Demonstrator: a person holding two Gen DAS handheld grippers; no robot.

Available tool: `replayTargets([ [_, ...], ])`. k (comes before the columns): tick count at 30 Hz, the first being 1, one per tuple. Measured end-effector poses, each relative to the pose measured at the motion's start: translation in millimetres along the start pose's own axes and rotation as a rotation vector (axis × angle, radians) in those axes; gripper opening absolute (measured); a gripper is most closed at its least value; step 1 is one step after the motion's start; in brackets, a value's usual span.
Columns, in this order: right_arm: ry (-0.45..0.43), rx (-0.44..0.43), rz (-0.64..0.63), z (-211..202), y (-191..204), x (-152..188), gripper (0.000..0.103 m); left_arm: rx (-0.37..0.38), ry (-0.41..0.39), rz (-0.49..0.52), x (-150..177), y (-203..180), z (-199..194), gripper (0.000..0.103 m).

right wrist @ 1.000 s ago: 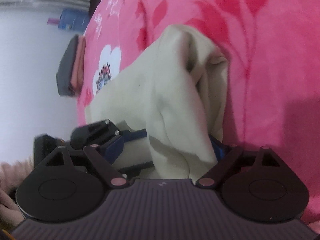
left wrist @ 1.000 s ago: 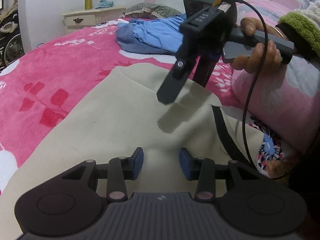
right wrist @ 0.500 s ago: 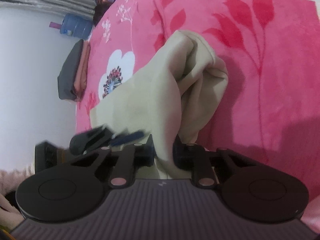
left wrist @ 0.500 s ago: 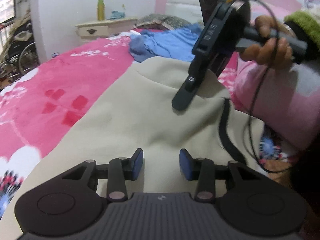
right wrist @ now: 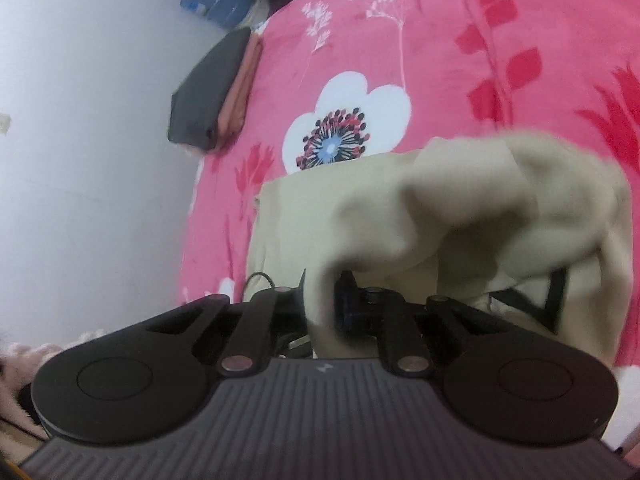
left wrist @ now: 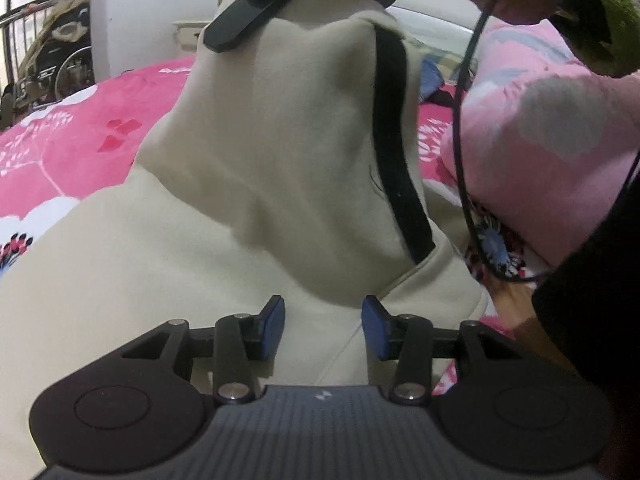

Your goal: Fold clothes

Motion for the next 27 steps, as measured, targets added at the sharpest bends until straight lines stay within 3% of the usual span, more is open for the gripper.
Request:
replayTargets([
  [3, -0.024, 0.061, -0.018, -4, -6, -2, 0.01, -0.013, -0.017, 0.047, 1, -5, -4, 0.045],
  [9, -0.078, 0.264, 0.127, -32, -89, -4, 0.015, -0.008, -0.019, 0.083, -1, -7, -1, 0.045],
  [12, -0.065, 0.407, 0.187, -40, -142, 3, 0.027, 0.001, -0.014, 0.091, -4, -6, 1, 0.045],
  [14, -0.052, 0.458, 0.234, -43, -167, 10, 0.036, 0.004, -0.01, 0.109, 1, -8, 0, 0.045],
  [18, -0.101, 0.434, 0.275, -55, -174, 6, 0.039, 0.016, 0.007, 0.112, 1, -9, 2, 0.045],
  [23, -0.234, 0.389, 0.148, -92, -139, -15, 0.036, 0.034, 0.027, 0.094, 0, -8, 3, 0.045],
  [27, -0.24, 0.332, 0.012, -87, -110, -10, 0.028, 0.042, 0.037, 0.074, -1, -6, 3, 0.045],
])
Point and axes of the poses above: each gripper's, at about its wrist camera, not at the fingertips, and z roughly the way its jaws point, y to its left, x to its underside, the point moved 5 cm from there along z, roughly the way its jaws point, and after that the axes turned 15 degrees about -y, right-handed, at the moved point
